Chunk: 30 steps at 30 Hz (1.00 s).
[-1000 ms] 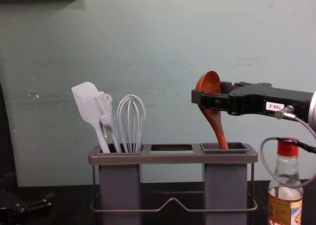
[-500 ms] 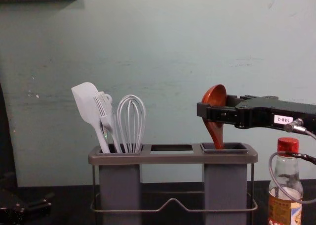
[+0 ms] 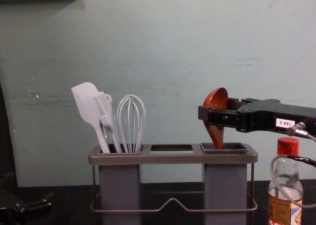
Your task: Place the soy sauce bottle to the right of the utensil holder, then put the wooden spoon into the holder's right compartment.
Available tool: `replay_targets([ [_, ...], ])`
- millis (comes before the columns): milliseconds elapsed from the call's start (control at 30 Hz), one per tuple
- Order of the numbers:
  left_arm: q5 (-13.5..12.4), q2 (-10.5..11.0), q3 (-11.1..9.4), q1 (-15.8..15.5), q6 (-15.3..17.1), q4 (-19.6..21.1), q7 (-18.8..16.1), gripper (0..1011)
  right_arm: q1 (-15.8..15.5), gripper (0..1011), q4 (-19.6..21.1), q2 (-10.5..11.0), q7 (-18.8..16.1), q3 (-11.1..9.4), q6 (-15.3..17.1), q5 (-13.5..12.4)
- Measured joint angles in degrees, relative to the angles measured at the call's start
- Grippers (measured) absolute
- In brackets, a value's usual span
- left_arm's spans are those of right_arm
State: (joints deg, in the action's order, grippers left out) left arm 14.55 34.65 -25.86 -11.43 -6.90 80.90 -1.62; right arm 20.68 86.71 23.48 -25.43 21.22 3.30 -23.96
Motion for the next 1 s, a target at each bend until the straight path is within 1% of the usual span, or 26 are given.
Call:
replay_targets([
  [133,0.0,0.0,0.0,0.0,0.0,0.0,0.0,1005,0.05,882,-0.03,-0.02,-0.02,-0.01,-0.02,0.02],
  [167,0.0,0.0,0.0,0.0,0.0,0.0,0.0,1005,0.07,931,-0.03,-0.03,-0.02,-0.01,-0.03,0.03],
  [267,0.0,0.0,0.0,0.0,0.0,0.0,0.0,1005,0.08,974,-0.05,-0.03,-0.03,-0.01,-0.04,0.03],
  [300,0.0,0.0,0.0,0.0,0.0,0.0,0.0,1005,0.09,1002,-0.05,-0.04,-0.03,-0.01,-0.05,0.03],
  [800,0.0,0.0,0.0,0.0,0.0,0.0,0.0,1005,0.15,1002,-0.09,-0.07,-0.12,-0.02,-0.11,0.05],
  [1000,0.0,0.0,0.0,0.0,0.0,0.0,0.0,1005,-0.86,1002,2.22,0.45,1.19,-0.68,-0.31,0.32],
])
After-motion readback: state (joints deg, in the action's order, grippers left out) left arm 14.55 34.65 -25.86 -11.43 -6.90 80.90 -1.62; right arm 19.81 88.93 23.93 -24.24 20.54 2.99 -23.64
